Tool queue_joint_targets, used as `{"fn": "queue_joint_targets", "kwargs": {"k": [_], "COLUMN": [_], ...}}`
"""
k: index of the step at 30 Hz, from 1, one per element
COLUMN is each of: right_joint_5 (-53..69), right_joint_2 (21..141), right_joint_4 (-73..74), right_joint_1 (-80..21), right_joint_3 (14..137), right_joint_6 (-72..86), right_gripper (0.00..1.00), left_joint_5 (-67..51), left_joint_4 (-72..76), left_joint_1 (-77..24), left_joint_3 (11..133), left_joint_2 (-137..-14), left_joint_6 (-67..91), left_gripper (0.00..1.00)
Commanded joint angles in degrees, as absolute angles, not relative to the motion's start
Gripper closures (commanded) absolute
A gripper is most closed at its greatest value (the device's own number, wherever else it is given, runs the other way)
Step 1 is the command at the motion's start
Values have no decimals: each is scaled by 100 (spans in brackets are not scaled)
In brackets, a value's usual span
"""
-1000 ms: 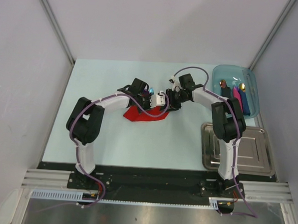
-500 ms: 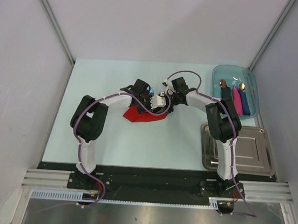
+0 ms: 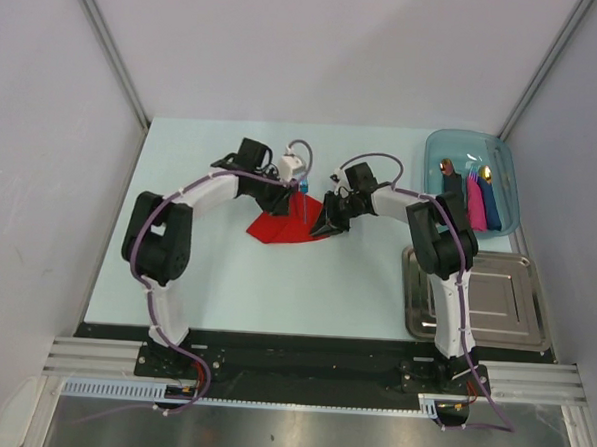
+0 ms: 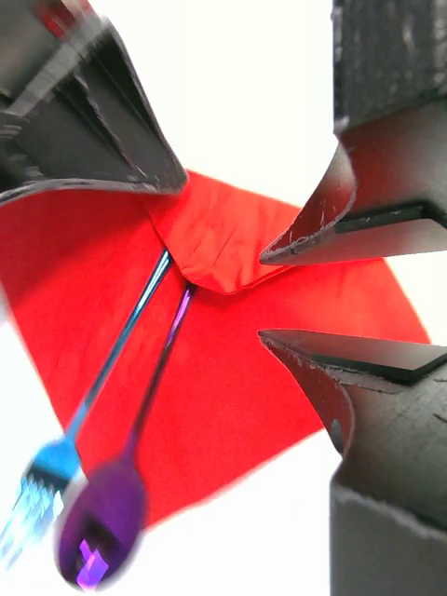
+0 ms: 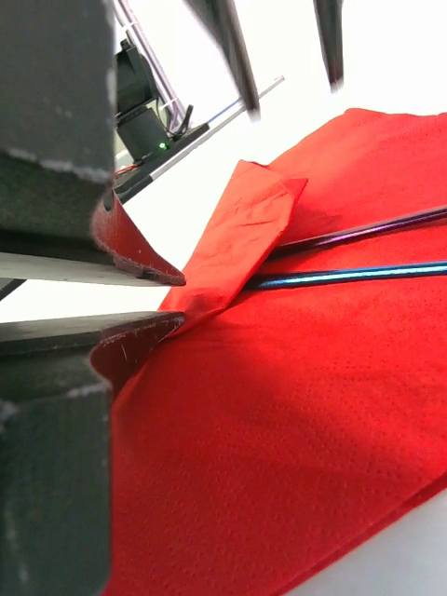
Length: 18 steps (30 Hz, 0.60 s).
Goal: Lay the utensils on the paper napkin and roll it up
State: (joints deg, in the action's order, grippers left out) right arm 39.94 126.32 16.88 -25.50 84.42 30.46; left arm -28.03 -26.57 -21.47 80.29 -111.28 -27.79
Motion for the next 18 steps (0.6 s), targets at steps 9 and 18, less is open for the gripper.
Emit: {"fn": "queue_joint_targets", "kwargs": {"k": [9, 18], "right_joint_5": [3577, 3568], "right_joint_2": [12621, 12516], "right_joint_4": [1644, 1661], "right_joint_1": [-2435, -2408], "right_joint_3": [8271, 8279], "right_joint_6": [3217, 3155], "right_gripper": [80, 80], "left_joint_5": [-4764, -4386], "left_joint_4": [-1952, -1608], "left_joint_1": [-1749, -1635], "left_joint_3": [7155, 7180], "left_joint_2": [-10810, -11434], "left_joint_6": [658, 1195], "left_gripper": [76, 85]}}
